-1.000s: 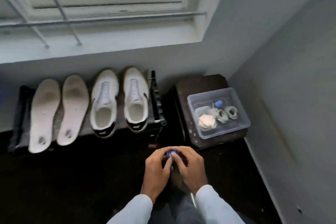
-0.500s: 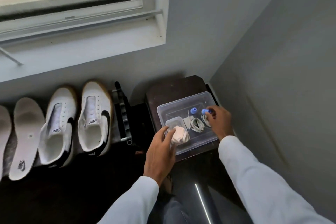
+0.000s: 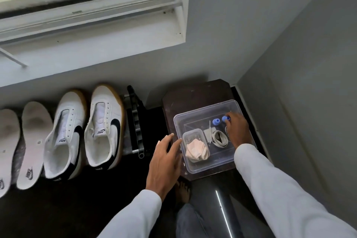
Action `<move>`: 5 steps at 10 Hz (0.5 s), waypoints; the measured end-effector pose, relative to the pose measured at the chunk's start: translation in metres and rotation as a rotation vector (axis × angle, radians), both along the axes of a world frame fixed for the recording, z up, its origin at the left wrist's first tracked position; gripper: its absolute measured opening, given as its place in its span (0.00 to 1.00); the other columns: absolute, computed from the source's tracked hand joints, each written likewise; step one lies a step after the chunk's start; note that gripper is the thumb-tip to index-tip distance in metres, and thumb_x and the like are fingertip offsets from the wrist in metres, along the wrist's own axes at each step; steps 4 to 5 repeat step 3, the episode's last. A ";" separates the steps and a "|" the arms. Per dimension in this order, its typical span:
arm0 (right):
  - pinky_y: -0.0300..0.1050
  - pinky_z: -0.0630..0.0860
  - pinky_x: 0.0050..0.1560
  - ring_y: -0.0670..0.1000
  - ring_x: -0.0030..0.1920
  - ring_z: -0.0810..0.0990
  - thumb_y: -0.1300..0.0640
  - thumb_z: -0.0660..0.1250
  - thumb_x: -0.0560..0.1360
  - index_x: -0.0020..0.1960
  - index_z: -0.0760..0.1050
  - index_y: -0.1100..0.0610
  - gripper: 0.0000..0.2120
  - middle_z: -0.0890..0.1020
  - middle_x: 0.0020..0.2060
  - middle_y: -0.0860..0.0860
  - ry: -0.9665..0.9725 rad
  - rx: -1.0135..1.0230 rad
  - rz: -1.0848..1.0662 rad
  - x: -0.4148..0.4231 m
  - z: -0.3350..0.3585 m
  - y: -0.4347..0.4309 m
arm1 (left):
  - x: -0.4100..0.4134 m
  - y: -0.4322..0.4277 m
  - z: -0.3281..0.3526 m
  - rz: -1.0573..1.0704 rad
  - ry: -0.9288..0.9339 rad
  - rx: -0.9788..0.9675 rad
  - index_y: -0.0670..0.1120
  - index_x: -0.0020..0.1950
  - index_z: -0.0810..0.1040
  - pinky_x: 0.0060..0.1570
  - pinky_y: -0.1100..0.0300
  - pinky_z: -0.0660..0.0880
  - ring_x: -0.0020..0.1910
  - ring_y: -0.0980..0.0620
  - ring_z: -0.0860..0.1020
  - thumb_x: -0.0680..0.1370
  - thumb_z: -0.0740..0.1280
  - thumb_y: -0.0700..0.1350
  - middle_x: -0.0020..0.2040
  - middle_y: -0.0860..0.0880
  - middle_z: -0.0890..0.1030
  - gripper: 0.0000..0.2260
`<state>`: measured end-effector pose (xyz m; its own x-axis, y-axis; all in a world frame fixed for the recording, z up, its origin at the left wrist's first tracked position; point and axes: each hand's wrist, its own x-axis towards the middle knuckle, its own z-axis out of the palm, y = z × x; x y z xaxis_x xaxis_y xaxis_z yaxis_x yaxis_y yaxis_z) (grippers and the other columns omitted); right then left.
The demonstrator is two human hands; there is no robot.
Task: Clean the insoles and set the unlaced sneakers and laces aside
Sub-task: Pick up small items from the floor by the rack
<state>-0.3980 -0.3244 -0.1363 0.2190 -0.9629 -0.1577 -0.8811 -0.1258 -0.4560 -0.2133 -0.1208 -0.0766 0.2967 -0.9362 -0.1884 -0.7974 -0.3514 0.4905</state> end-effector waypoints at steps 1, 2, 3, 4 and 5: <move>0.51 0.79 0.52 0.61 0.53 0.82 0.66 0.67 0.76 0.57 0.78 0.65 0.10 0.82 0.53 0.62 0.022 0.006 -0.003 0.001 -0.002 -0.001 | 0.006 -0.003 -0.001 0.012 -0.027 -0.028 0.49 0.73 0.69 0.74 0.45 0.64 0.76 0.43 0.64 0.79 0.67 0.44 0.75 0.44 0.67 0.22; 0.52 0.78 0.53 0.62 0.55 0.81 0.66 0.69 0.75 0.59 0.77 0.65 0.12 0.82 0.54 0.62 0.064 0.018 0.014 0.003 -0.001 -0.001 | 0.015 -0.004 -0.002 0.011 -0.063 -0.051 0.49 0.75 0.66 0.75 0.44 0.61 0.77 0.43 0.61 0.81 0.63 0.46 0.77 0.44 0.65 0.22; 0.54 0.77 0.53 0.62 0.61 0.76 0.64 0.69 0.75 0.63 0.74 0.63 0.17 0.79 0.59 0.61 0.152 -0.023 0.007 0.005 0.007 0.005 | 0.024 0.000 -0.003 0.016 -0.120 -0.042 0.49 0.76 0.63 0.76 0.46 0.59 0.78 0.44 0.58 0.82 0.57 0.52 0.78 0.45 0.62 0.23; 0.54 0.77 0.53 0.62 0.61 0.76 0.64 0.69 0.75 0.63 0.74 0.63 0.17 0.79 0.59 0.61 0.152 -0.023 0.007 0.005 0.007 0.005 | 0.024 0.000 -0.003 0.016 -0.120 -0.042 0.49 0.76 0.63 0.76 0.46 0.59 0.78 0.44 0.58 0.82 0.57 0.52 0.78 0.45 0.62 0.23; 0.54 0.77 0.53 0.62 0.61 0.76 0.64 0.69 0.75 0.63 0.74 0.63 0.17 0.79 0.59 0.61 0.152 -0.023 0.007 0.005 0.007 0.005 | 0.024 0.000 -0.003 0.016 -0.120 -0.042 0.49 0.76 0.63 0.76 0.46 0.59 0.78 0.44 0.58 0.82 0.57 0.52 0.78 0.45 0.62 0.23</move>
